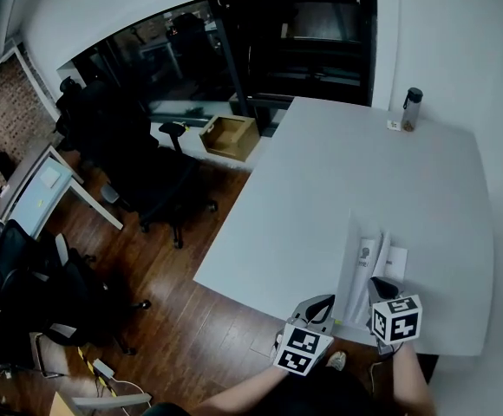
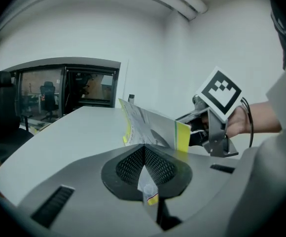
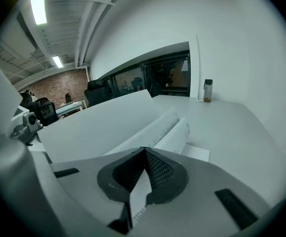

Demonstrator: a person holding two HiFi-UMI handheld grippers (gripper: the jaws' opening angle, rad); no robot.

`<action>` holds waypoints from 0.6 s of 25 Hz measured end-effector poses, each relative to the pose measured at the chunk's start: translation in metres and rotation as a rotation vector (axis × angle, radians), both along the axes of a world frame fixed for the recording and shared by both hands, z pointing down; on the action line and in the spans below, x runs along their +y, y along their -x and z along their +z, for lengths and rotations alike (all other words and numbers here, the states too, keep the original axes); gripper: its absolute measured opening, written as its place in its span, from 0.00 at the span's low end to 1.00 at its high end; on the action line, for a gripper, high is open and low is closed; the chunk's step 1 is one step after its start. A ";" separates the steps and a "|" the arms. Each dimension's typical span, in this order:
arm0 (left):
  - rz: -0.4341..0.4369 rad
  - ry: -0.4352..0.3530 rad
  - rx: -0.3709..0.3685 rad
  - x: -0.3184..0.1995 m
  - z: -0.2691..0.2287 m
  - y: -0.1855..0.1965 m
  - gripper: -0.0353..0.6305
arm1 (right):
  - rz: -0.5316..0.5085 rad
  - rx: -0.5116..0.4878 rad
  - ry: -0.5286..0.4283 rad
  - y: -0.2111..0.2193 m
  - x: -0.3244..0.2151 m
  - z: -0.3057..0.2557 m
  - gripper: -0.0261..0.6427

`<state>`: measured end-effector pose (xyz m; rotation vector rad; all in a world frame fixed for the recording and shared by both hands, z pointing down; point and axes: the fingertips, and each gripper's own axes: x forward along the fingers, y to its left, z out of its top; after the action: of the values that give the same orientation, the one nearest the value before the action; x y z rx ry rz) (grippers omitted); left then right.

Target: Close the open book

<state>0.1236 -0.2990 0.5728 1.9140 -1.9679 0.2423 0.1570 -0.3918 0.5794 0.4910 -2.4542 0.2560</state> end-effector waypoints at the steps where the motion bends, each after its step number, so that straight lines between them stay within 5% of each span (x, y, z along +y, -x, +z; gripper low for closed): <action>1: 0.017 0.002 0.002 -0.004 0.001 -0.004 0.06 | 0.015 0.003 0.003 -0.006 -0.003 0.002 0.05; 15: 0.161 0.048 0.009 -0.040 0.018 -0.070 0.06 | 0.179 -0.005 0.041 -0.103 -0.034 0.019 0.05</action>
<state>0.1932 -0.3388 0.5910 2.0404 -1.7876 0.3213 0.2599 -0.4259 0.5981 0.6938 -2.4066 0.3813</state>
